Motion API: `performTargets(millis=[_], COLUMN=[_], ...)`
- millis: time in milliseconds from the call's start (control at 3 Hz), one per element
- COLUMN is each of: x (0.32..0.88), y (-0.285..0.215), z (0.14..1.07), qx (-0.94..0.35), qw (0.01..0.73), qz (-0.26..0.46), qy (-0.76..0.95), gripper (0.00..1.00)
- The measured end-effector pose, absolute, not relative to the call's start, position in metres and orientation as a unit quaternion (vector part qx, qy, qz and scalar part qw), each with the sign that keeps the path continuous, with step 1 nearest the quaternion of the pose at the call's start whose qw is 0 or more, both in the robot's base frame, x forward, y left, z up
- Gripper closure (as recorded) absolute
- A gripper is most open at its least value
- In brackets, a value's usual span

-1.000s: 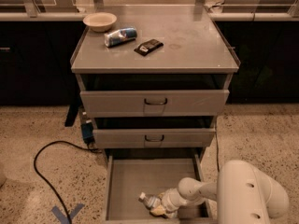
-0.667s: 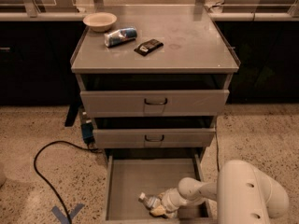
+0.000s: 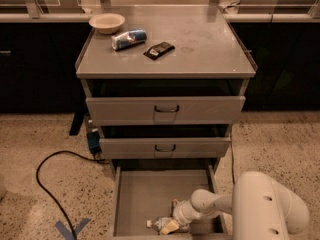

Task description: Place blue plastic bottle into bottom drawer

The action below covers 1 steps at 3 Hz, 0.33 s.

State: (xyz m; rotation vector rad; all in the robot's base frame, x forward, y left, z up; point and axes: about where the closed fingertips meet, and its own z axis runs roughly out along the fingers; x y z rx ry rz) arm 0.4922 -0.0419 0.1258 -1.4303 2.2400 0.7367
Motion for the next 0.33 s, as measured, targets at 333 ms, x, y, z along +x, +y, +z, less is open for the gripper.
performTargets(millis=[333], x=[0.4922], y=[-0.0419], z=[0.1258], qx=[-0.509], qw=[0.191], qz=[0.262], qy=[0.797], gripper=[0.0])
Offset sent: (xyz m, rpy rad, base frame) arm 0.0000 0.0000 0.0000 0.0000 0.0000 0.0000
